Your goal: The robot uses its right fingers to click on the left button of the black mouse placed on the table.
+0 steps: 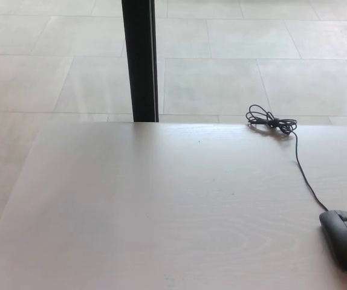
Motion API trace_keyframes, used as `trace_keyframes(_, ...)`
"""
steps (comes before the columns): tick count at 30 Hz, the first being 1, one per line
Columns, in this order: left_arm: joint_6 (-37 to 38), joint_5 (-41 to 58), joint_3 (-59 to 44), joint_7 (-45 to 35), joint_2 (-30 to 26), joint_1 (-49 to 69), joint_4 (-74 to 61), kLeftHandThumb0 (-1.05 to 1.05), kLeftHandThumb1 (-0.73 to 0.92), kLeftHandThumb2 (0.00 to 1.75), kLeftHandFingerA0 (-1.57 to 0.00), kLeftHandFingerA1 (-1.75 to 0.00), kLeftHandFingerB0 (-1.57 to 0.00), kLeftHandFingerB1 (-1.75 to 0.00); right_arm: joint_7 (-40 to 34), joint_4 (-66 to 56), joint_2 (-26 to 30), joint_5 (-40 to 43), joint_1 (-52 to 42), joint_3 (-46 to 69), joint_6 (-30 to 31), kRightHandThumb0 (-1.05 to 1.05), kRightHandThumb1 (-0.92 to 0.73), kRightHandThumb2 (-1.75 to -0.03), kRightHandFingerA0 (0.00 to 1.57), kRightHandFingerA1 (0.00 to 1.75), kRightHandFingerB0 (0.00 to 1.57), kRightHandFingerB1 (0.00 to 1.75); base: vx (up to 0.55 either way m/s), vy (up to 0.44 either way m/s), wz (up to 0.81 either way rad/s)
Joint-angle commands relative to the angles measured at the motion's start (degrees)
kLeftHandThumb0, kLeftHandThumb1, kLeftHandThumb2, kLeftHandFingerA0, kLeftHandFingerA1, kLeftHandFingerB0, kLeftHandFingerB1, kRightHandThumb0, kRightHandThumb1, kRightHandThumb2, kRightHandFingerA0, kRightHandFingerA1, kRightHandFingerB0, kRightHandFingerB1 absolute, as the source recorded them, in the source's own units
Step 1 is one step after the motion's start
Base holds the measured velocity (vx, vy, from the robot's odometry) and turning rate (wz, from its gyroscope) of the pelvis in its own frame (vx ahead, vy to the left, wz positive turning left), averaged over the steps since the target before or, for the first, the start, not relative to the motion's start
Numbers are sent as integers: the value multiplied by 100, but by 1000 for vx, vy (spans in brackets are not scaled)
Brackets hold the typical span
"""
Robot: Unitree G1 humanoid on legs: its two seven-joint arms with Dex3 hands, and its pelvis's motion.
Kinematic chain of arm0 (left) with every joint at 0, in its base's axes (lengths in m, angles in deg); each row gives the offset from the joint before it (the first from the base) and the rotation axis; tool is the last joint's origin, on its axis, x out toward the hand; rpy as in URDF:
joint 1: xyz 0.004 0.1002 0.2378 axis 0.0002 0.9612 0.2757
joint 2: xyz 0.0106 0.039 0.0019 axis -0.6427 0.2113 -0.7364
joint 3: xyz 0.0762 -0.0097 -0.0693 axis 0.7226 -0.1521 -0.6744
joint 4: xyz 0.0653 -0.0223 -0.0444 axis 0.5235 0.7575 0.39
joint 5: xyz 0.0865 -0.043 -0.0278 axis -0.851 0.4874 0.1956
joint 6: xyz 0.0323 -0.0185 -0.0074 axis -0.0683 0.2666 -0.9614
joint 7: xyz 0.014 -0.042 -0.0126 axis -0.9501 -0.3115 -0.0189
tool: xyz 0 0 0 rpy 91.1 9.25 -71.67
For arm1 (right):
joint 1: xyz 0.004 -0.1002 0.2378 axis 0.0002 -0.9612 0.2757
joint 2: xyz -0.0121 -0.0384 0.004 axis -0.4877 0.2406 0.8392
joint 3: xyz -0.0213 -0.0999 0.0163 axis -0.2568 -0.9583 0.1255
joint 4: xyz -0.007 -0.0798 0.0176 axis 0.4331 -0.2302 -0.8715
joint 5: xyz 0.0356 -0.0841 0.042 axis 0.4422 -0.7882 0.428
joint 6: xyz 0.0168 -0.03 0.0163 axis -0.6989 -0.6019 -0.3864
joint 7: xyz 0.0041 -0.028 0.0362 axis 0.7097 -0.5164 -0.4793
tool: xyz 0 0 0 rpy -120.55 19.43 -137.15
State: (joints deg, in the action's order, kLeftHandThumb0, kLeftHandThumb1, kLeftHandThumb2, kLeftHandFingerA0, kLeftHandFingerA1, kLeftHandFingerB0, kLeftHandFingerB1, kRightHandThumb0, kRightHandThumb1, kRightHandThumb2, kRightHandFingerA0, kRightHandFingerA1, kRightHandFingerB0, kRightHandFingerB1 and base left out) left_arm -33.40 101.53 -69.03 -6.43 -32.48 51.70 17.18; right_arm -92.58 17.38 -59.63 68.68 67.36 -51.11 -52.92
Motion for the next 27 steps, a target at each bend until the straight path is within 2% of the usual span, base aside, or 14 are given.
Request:
trace_keyframes(1, 123, -4, 36, -34, -48, 58, 32, -66, 59, 58, -71, -59, -62, -51, 193, 539, -421, 1462, 21, 749, 680, -63, -62, -92, 67, 62, 39, 51, 0, 0, 0)
trace_keyframes(4, 127, -20, 67, -32, -49, 67, 21, -66, 59, 58, -72, -59, -59, -51, 221, 524, -442, 1328, -27, 630, 625, -64, -63, -94, 73, 65, 39, 51, 0, 0, 0)
trace_keyframes(5, 142, 14, 34, -32, -36, 73, 23, -65, 59, 58, -80, -66, -61, -52, 340, 532, -463, 1345, -41, 615, 613, -65, -68, -68, 71, 52, 38, 38, 0, 0, 0)
trace_keyframes(7, 167, -29, 74, -3, -36, 92, 22, -64, 61, 59, -78, -63, -62, -53, 473, 489, -513, 1475, -43, 663, 654, -59, -76, -63, 59, 46, 39, 35, 0, 0, 0)
trace_keyframes(9, 135, 31, 24, -29, -42, 83, 28, -63, 61, 58, -78, -65, -59, -53, 430, 493, -526, 1437, -54, 593, 689, -59, -76, -63, 72, 49, 40, 35, 0, 0, 0)
trace_keyframes(10, 143, 29, 29, -65, -49, 95, 24, -64, 61, 58, -75, -65, -58, -53, 411, 470, -540, 1450, -60, 569, 714, -64, -62, -92, 62, 61, 36, 49, 0, 0, 0)
trace_keyframes(12, 152, -25, 75, -32, -61, 105, 39, -66, 61, 59, -75, -62, -62, -53, 553, 427, -558, 1528, -95, 523, 692, -65, -63, -93, 65, 62, 34, 49, 0, 0, 0)
trace_keyframes(13, 130, -11, 67, -39, -67, 100, 45, -66, 60, 59, -77, -62, -61, -53, 523, 424, -560, 1525, -95, 475, 701, -64, -62, -93, 55, 59, 35, 48, 0, 0, 0)
trace_keyframes(14, 99, 3, 61, -27, -72, 87, 43, -66, 60, 58, -79, -64, -62, -53, 572, 416, -568, 1590, -93, 466, 739, -67, -68, -68, 60, 49, 37, 37, 0, 0, 0)
trace_keyframes(15, 143, -28, 90, -12, -64, 94, 37, -66, 60, 58, -79, -63, -63, -53, 553, 414, -566, 1585, -107, 413, 733, -62, -75, -63, 58, 45, 41, 35, 0, 0, 0)
trace_keyframes(23, 140, 53, 31, -48, -30, 67, 38, -63, 60, 58, -76, -62, -61, -52, 606, 362, -529, 1734, -177, 91, 743, -62, -76, -63, 59, 46, 39, 34, 0, 0, 0)
trace_keyframes(24, 129, 97, -7, -82, -28, 60, 36, -61, 60, 58, -76, -65, -60, -53, 641, 368, -531, 1756, -186, 68, 706, -65, -61, -93, 54, 59, 34, 48, 0, 0, 0)
trace_keyframes(26, 145, 82, -4, -63, -27, 55, 32, -61, 60, 58, -79, -64, -61, -52, 625, 312, -541, 1801, -211, 8, 714, -65, -61, -93, 56, 59, 34, 48, 0, 0, 0)
trace_keyframes(27, 139, 150, -63, -160, -23, 70, 22, -59, 61, 58, -75, -66, -59, -54, 571, 290, -552, 1786, -218, -38, 723, -68, -66, -69, 60, 50, 37, 37, 0, 0, 0)
